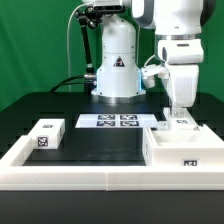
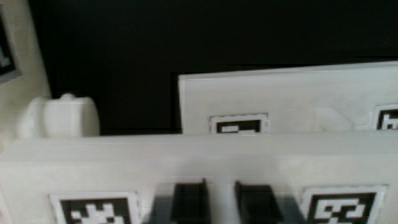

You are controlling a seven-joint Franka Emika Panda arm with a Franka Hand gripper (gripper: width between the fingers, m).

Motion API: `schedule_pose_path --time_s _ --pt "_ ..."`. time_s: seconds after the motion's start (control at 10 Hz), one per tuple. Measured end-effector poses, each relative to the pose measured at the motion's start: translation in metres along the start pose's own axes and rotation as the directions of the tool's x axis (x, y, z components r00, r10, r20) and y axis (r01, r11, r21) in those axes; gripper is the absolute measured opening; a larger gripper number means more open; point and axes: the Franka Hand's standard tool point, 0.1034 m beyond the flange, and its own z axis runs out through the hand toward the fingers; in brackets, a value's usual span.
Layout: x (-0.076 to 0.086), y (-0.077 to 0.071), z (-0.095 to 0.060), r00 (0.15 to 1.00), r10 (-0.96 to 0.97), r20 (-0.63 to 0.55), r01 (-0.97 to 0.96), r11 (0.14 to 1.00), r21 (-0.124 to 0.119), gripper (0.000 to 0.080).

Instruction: Assemble cabinet

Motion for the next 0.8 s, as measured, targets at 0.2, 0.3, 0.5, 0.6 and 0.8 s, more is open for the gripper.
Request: schedule_pose_path --time_s 0.2,0.3,0.5,0.6,0.8 --pt "0.0011 0.0015 -0.0011 1.000 -0.005 -0.001 0.005 1.000 -0.003 0.0070" --pt "0.0024 0.0017 -0.0020 1.000 -0.007 -0.001 0.007 1.000 -0.005 0.0070" --pt "0.0034 0.0051 -0.0062 1.000 0.002 0.003 -0.002 1.000 -0.004 0.0071" --pt "0.0034 0.0077 -0.0080 1.000 0.004 0.005 -0.004 1.000 -0.003 0.0070" --pt "0.0027 0.0064 -0.0058 1.000 0.006 0.005 -0.006 1.000 0.001 0.0071"
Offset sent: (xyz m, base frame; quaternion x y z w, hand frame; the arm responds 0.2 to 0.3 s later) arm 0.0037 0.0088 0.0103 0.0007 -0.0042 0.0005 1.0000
